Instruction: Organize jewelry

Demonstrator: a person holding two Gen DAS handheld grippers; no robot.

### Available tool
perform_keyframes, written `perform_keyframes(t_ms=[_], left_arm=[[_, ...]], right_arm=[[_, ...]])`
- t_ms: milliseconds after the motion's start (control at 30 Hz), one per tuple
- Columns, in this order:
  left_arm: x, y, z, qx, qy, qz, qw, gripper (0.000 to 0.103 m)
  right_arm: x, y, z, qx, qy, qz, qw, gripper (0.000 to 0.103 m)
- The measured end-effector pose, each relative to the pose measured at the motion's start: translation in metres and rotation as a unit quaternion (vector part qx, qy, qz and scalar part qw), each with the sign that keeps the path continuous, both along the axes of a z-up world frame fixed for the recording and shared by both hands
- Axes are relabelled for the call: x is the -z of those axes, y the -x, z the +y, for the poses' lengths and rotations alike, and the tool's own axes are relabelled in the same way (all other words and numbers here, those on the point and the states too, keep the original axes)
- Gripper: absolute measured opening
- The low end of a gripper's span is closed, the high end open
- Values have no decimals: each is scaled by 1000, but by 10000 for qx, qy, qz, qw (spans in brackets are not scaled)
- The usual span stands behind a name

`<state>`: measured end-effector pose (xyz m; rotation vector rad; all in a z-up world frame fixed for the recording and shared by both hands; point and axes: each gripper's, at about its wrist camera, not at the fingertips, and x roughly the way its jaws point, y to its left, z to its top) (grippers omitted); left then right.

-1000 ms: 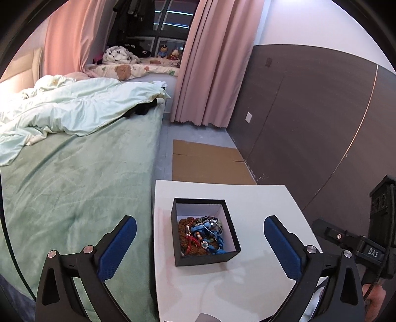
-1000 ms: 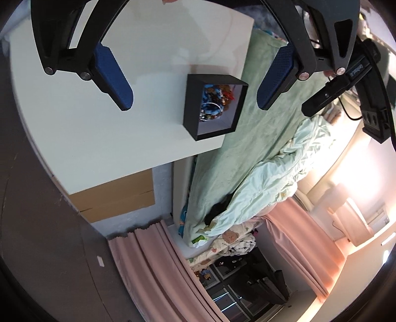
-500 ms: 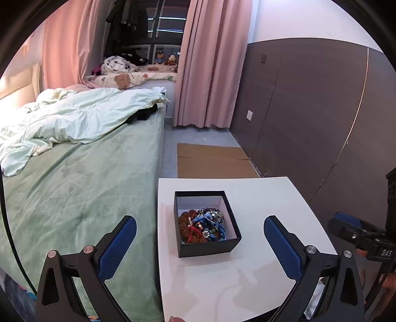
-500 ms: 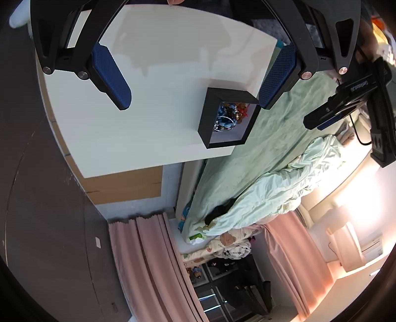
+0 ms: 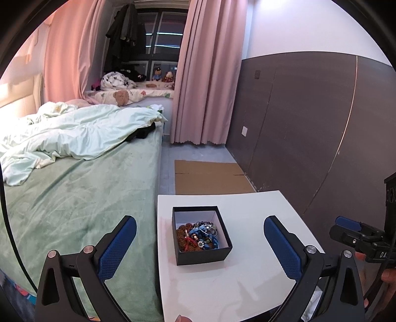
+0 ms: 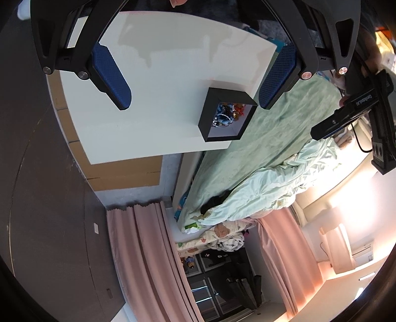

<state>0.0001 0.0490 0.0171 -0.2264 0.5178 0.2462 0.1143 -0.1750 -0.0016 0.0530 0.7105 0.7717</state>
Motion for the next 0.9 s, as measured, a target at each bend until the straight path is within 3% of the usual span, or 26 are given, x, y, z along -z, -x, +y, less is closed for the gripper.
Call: perform_keyframes(t_ms=[167, 900], left_arm=[[-4, 7, -1, 4, -8, -169, 9999, 103], [-5, 4, -5, 75, 1, -142, 9999, 103]], right_arm=[[-7, 4, -1, -11, -116, -55, 9999, 103], [-8, 9, 6, -46, -100, -180, 9998, 103]])
